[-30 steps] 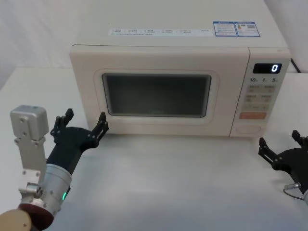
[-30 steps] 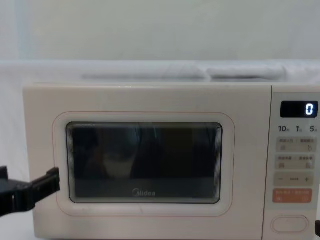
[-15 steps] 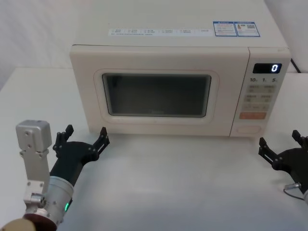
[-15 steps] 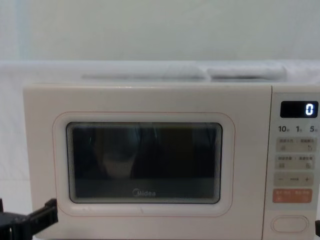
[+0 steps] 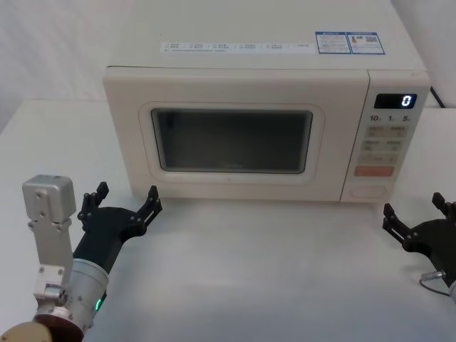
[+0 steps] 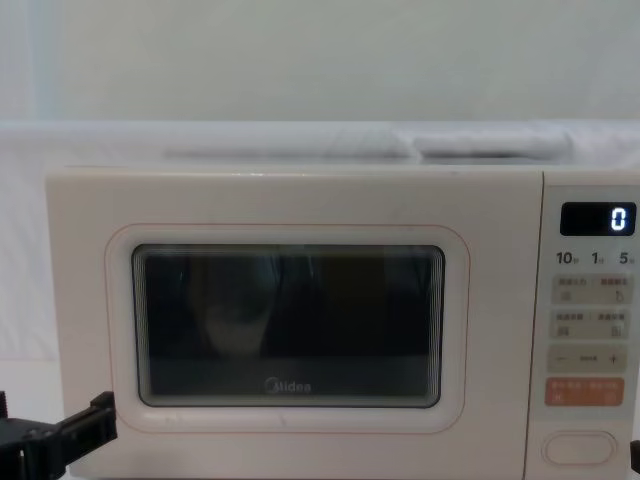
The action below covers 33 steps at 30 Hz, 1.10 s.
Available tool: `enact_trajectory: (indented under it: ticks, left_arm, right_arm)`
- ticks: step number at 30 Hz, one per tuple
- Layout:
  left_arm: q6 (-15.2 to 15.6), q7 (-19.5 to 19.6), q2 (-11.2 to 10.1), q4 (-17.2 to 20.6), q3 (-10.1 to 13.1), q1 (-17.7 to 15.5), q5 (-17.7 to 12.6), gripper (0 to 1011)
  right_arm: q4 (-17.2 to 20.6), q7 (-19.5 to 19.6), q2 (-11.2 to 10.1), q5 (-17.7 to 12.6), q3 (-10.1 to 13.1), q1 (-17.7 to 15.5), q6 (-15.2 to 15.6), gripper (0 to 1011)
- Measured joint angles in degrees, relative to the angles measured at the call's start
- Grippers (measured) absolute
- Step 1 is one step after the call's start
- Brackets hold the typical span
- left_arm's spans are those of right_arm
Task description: Press the button to open the microwave door with one hand; close the microwave door with the other hand.
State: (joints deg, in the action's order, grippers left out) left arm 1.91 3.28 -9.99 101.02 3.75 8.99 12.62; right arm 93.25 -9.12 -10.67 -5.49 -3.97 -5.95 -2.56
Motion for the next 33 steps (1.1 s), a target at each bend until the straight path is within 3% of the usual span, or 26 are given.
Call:
enact_trajectory:
  ticks: [33]
  left_arm:
    - [0.02, -0.06, -0.12, 0.2, 0.06, -0.01, 0.09, 1001]
  right_arm:
    - [0.0, 0.0, 0.0, 0.0, 0.0, 0.0, 0.0, 1002]
